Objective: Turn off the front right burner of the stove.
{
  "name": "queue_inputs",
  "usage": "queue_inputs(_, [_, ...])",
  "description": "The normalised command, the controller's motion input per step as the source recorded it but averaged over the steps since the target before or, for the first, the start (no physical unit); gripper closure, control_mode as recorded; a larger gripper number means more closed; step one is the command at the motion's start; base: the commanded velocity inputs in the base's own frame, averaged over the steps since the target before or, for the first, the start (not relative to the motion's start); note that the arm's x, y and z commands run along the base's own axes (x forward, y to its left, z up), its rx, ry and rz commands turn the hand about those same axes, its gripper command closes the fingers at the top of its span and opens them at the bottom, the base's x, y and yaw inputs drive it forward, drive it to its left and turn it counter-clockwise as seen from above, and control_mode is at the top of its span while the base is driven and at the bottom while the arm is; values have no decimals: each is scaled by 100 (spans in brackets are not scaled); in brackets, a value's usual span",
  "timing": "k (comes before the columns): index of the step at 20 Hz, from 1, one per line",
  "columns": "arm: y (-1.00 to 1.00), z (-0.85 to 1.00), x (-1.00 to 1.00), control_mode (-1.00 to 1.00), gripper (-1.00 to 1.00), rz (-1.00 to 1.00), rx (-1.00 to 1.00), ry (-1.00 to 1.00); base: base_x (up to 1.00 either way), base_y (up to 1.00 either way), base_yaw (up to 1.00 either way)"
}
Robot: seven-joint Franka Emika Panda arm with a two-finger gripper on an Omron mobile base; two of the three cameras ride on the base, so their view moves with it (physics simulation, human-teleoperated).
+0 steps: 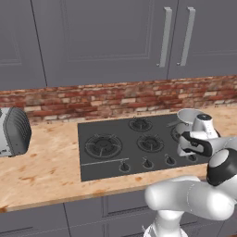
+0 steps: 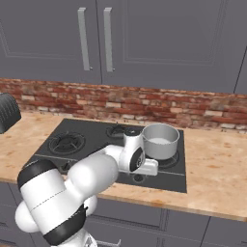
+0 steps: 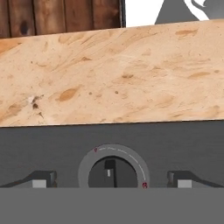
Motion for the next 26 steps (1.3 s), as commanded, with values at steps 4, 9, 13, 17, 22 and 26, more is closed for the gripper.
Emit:
queue_inputs(4, [1,-14,0,-100,-100,0,-2,0,0,0,0])
queue_inputs(9, [0,-7,0,-100,-100,0,-1,0,0,0,0])
queue_inputs(13, [0,0,0,-100,-100,0,0,0,0,0,0])
queue_inputs(17, [0,0,0,-100,100,0,0,0,0,0,0])
queue_inputs(22, [0,0,0,-100,100,0,0,0,0,0,0])
queue_inputs(26, [0,0,0,-100,100,0,0,-2,0,0,0])
